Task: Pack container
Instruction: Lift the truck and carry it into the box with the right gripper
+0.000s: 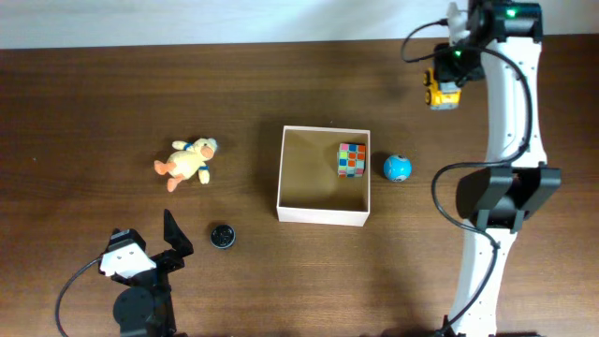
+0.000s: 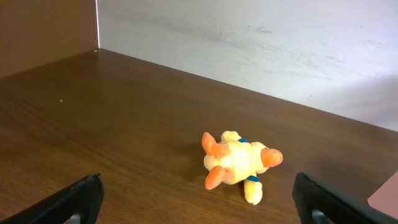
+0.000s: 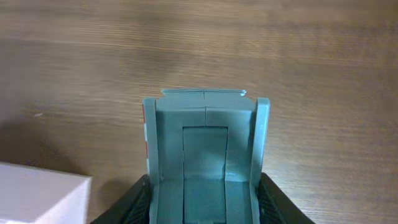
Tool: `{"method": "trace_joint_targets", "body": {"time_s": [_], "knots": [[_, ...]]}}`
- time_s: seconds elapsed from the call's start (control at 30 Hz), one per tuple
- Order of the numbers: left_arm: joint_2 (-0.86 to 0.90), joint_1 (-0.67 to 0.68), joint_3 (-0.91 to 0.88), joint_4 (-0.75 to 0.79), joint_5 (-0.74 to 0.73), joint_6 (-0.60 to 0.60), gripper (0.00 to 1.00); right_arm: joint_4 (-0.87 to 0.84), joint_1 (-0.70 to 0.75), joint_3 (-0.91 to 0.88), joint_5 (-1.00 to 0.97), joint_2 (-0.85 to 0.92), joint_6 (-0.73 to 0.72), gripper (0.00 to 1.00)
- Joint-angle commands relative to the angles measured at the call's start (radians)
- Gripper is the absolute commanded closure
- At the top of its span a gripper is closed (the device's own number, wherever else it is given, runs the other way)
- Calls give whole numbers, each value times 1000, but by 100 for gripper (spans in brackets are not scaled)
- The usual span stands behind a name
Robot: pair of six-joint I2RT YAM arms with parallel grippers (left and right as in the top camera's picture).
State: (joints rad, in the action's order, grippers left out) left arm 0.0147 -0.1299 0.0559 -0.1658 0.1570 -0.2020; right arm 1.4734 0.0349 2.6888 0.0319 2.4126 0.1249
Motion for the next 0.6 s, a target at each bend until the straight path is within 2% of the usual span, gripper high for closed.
{"method": "trace_joint_targets", "body": {"time_s": [0.0, 0.43, 0.57], "knots": [[-9, 5, -7, 4, -7, 16, 1, 22, -79, 71, 25, -29, -10, 59], [-9, 5, -7, 4, -7, 16, 1, 132, -384, 216, 24, -30, -31, 59], [-9, 5, -7, 4, -7, 16, 1, 177, -457, 223, 24, -30, -80, 59]]}}
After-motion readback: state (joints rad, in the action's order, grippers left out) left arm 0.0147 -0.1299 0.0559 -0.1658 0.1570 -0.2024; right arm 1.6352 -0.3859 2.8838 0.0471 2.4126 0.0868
